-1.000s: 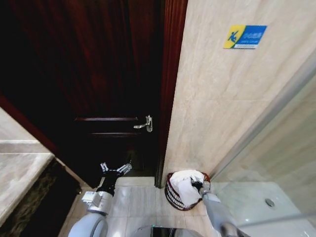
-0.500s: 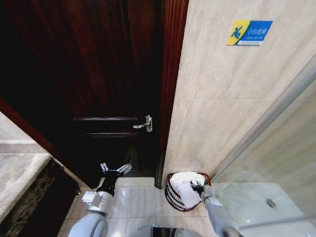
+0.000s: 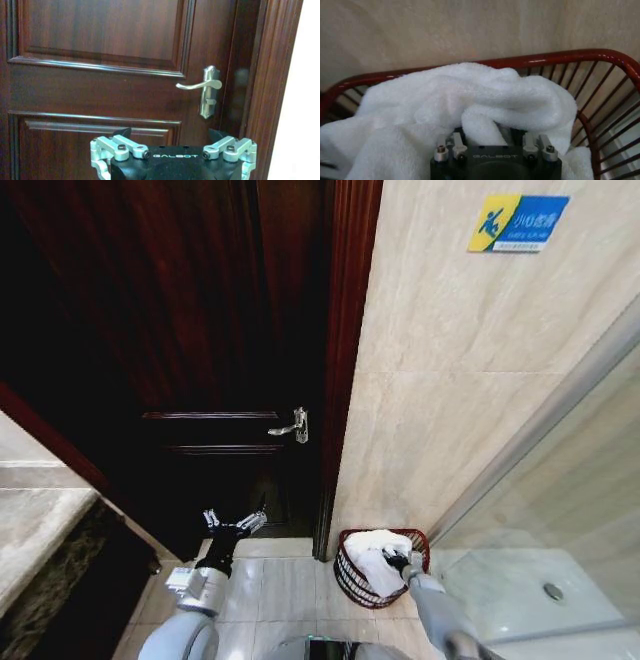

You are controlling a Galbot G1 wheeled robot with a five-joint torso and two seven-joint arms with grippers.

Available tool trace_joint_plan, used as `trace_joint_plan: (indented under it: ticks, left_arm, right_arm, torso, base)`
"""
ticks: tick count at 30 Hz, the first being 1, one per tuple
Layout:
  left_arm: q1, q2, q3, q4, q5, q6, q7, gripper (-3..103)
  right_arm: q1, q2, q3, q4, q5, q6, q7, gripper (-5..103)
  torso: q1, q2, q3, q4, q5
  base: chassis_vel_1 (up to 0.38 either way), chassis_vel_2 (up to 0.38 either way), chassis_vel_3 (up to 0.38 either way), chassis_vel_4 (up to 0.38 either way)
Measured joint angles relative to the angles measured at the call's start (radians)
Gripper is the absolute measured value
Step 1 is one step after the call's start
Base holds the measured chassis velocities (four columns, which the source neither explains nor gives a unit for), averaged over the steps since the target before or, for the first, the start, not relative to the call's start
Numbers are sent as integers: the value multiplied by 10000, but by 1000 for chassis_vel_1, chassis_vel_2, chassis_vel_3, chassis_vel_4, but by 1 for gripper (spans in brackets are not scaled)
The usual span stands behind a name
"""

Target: Discard the used towel into the hamper.

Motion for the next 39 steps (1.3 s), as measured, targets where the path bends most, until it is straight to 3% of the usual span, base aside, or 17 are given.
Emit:
trace_joint_plan:
  ticks: [1, 3, 6, 7, 10, 12, 14, 15, 18, 25, 33, 39]
  left_arm:
    - [0, 0, 0, 0, 0, 0, 0, 100]
    - [0, 0, 0, 0, 0, 0, 0, 100]
    - [0, 0, 0, 0, 0, 0, 0, 100]
    - [0, 0, 0, 0, 0, 0, 0, 100]
    - [0, 0, 0, 0, 0, 0, 0, 100]
    - [0, 0, -1, 0, 0, 0, 0, 100]
    - [-1, 0, 0, 0, 0, 0, 0, 100]
    - [-1, 0, 0, 0, 0, 0, 0, 100]
    - [0, 1, 1, 0, 0, 0, 1, 100]
    - [0, -1, 1, 0, 0, 0, 0, 100]
    - [0, 0, 1, 0, -1, 0, 1, 100]
    - [0, 0, 0, 0, 0, 0, 0, 100]
  right_arm:
    - [89, -7, -12, -98, 170, -61, 134, 68]
    - [110, -17, -39, -102, 360, -87, 190, 68]
    - [-223, -57, -115, 566, 829, -65, 204, 84]
    - [-223, -57, -115, 566, 829, -65, 204, 84]
    - [-1110, -18, -181, 2311, 703, -167, 311, 98]
    - [-1495, -77, -257, 3112, 844, -503, 281, 98]
    - [-2451, -292, -409, 5024, 1210, -1131, 211, 100]
    - [-2451, -292, -409, 5024, 1210, -1131, 211, 100]
    - [-3884, -673, -549, 7538, 1594, -1536, 189, 100]
    - [-6006, -751, -420, 10555, 1885, -1649, 161, 100]
    - [-6806, -376, -611, 10982, 1704, -1466, -145, 100]
    - [-5524, -241, -922, 8838, 1056, -1401, -325, 100]
  torso:
    - [-37, -83, -45, 0, 0]
    - [-65, -145, -78, 1, 0]
    - [-174, -374, -197, -2, 0]
    - [-174, -374, -197, -2, 0]
    - [-269, -585, -315, 1, 8]
    - [-297, -649, -351, 1, 6]
    - [-364, -793, -430, -2, -2]
    - [-364, -793, -430, -2, -2]
    - [-461, -999, -543, -3, -6]
    - [-621, -1356, -740, -2, -3]
    - [-795, -1732, -941, 0, -1]
    - [-952, -2089, -1139, 0, -1]
  base:
    - [0, 0, 0, 0]
    - [0, 0, 0, 0]
    - [0, 0, 0, 0]
    - [0, 0, 0, 0]
    - [0, 0, 0, 0]
    - [0, 0, 0, 0]
    - [0, 0, 0, 0]
    - [0, 0, 0, 0]
    - [0, 0, 0, 0]
    - [0, 0, 0, 0]
    - [0, 0, 0, 0]
    - [0, 0, 0, 0]
